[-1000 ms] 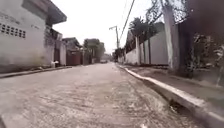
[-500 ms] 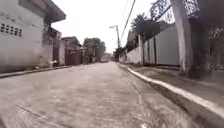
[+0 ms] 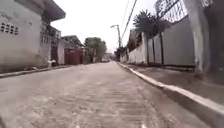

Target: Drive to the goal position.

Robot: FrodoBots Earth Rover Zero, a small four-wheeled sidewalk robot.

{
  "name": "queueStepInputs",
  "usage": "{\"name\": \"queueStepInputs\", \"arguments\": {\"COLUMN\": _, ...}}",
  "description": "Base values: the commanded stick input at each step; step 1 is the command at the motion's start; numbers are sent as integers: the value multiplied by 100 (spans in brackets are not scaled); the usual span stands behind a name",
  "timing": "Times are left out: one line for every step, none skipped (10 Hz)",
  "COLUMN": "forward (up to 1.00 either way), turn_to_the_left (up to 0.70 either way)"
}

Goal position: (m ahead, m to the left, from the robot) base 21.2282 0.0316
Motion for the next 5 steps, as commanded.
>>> {"name": "queueStepInputs", "arguments": {"forward": 100, "turn_to_the_left": 0}}
{"name": "queueStepInputs", "arguments": {"forward": 100, "turn_to_the_left": 0}}
{"name": "queueStepInputs", "arguments": {"forward": 100, "turn_to_the_left": 0}}
{"name": "queueStepInputs", "arguments": {"forward": 100, "turn_to_the_left": 0}}
{"name": "queueStepInputs", "arguments": {"forward": 100, "turn_to_the_left": 0}}
